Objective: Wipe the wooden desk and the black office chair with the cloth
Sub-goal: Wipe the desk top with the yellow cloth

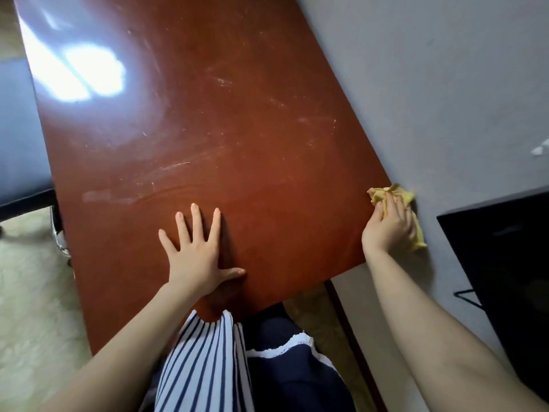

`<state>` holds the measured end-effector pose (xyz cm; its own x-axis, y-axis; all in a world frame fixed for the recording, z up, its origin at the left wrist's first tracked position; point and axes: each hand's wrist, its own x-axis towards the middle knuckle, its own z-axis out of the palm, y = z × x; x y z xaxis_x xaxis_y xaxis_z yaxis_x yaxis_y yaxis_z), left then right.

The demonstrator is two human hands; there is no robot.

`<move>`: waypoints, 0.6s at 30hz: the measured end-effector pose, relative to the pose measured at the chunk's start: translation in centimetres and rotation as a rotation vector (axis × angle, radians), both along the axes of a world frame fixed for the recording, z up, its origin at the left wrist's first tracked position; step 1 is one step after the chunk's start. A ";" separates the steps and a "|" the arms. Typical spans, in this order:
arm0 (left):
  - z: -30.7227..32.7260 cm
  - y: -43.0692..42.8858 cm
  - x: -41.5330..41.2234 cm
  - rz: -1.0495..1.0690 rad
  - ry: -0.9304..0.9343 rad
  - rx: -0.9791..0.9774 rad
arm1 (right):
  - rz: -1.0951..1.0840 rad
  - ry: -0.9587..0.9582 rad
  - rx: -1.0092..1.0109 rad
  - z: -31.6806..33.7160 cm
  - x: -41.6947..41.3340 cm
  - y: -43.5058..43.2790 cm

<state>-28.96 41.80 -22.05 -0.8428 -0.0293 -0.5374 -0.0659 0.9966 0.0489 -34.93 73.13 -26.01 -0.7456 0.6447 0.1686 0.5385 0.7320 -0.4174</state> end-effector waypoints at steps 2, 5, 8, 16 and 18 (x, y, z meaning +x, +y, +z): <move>0.0 0.2 -0.1 -0.038 0.026 -0.040 | 0.035 -0.023 0.006 0.0 0.5 -0.7; 0.1 0.3 -0.2 -0.052 0.041 -0.044 | 0.167 -0.056 0.023 -0.2 2.7 -3.0; 0.2 0.1 -0.1 -0.063 0.036 -0.045 | 0.300 -0.051 0.026 -0.1 5.5 -6.4; 0.7 0.2 -0.4 -0.175 0.049 -0.176 | 1.017 0.020 0.104 -0.2 11.7 -10.4; 0.7 0.1 -0.4 -0.194 0.057 -0.202 | 1.183 0.002 0.168 -0.3 11.5 -8.8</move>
<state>-29.34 41.95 -21.36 -0.8720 0.0336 -0.4883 0.1238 0.9804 -0.1536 -23.45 64.35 -26.28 -0.8615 -0.4720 0.1871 -0.5071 0.8190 -0.2687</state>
